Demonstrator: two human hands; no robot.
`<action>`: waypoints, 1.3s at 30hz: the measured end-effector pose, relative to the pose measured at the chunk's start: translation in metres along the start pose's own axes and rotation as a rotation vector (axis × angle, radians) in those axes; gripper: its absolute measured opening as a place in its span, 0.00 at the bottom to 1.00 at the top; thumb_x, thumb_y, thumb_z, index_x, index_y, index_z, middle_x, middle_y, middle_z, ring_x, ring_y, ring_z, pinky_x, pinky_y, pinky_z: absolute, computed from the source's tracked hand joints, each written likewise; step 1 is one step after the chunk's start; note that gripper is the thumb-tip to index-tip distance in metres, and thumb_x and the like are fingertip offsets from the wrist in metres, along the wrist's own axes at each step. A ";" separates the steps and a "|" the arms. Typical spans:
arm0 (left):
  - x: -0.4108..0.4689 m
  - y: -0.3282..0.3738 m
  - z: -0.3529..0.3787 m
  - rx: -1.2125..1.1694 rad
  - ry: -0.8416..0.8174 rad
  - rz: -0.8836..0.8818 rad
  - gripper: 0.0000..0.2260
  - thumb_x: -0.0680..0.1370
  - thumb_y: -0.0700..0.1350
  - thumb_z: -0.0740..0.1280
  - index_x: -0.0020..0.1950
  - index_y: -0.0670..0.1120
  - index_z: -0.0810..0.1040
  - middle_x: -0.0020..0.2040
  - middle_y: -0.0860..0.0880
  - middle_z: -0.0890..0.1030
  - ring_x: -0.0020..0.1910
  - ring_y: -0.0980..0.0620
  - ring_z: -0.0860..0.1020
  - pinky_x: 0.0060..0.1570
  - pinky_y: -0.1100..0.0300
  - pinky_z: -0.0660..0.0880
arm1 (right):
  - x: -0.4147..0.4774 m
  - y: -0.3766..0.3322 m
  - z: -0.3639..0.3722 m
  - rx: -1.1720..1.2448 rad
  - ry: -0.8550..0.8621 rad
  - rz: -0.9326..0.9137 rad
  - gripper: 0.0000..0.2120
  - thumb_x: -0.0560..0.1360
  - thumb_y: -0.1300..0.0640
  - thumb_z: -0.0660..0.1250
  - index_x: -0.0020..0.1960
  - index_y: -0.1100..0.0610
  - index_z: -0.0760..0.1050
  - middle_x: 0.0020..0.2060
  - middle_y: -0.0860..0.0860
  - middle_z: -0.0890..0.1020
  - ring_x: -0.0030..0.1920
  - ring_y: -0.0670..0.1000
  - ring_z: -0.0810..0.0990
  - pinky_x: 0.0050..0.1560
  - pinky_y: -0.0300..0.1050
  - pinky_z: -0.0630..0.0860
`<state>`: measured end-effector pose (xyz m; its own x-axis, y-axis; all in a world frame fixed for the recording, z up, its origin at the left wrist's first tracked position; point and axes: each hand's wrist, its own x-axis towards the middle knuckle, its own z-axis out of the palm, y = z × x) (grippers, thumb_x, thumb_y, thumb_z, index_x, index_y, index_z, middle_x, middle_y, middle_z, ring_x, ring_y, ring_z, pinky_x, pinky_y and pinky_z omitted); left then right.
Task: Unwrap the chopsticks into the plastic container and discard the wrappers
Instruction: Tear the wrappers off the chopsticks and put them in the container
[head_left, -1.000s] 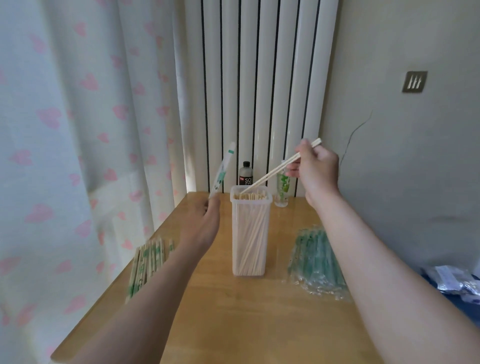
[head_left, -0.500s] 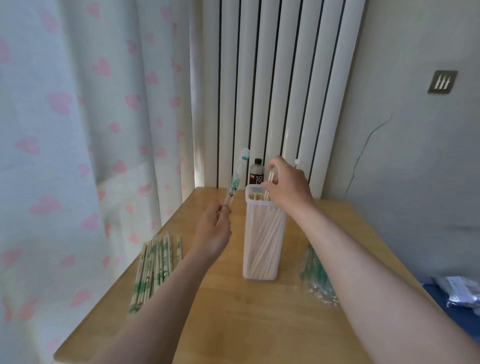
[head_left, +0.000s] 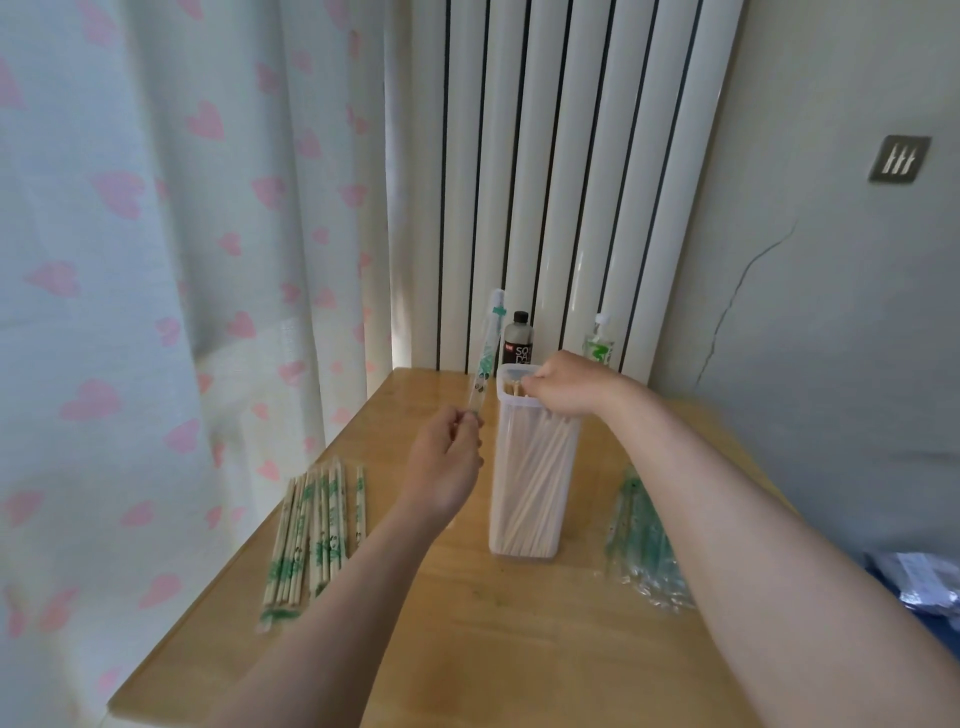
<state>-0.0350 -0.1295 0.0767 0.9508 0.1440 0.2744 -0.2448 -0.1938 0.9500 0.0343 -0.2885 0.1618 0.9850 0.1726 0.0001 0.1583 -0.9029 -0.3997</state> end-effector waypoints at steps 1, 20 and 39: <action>0.000 0.000 0.001 0.019 -0.002 0.006 0.09 0.85 0.46 0.58 0.52 0.46 0.77 0.43 0.46 0.79 0.41 0.47 0.78 0.42 0.57 0.77 | -0.001 0.000 0.000 0.029 0.010 -0.012 0.24 0.85 0.45 0.55 0.46 0.62 0.79 0.40 0.58 0.78 0.42 0.55 0.78 0.50 0.47 0.75; -0.028 -0.015 0.132 0.325 -0.280 0.153 0.08 0.80 0.44 0.69 0.57 0.49 0.74 0.40 0.48 0.81 0.37 0.56 0.77 0.32 0.69 0.71 | -0.097 0.245 0.069 0.368 0.686 0.570 0.13 0.80 0.60 0.57 0.39 0.61 0.72 0.37 0.58 0.78 0.43 0.63 0.77 0.42 0.54 0.73; 0.052 -0.076 0.244 0.742 -0.291 -0.056 0.07 0.79 0.44 0.67 0.44 0.44 0.82 0.42 0.46 0.82 0.44 0.47 0.80 0.48 0.51 0.81 | -0.111 0.297 0.115 0.258 0.560 0.603 0.10 0.84 0.55 0.57 0.50 0.54 0.75 0.41 0.51 0.80 0.41 0.56 0.76 0.37 0.48 0.69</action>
<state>0.0787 -0.3439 -0.0173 0.9944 -0.0665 0.0822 -0.1022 -0.8040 0.5858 -0.0364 -0.5307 -0.0621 0.7951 -0.5887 0.1458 -0.3565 -0.6481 -0.6730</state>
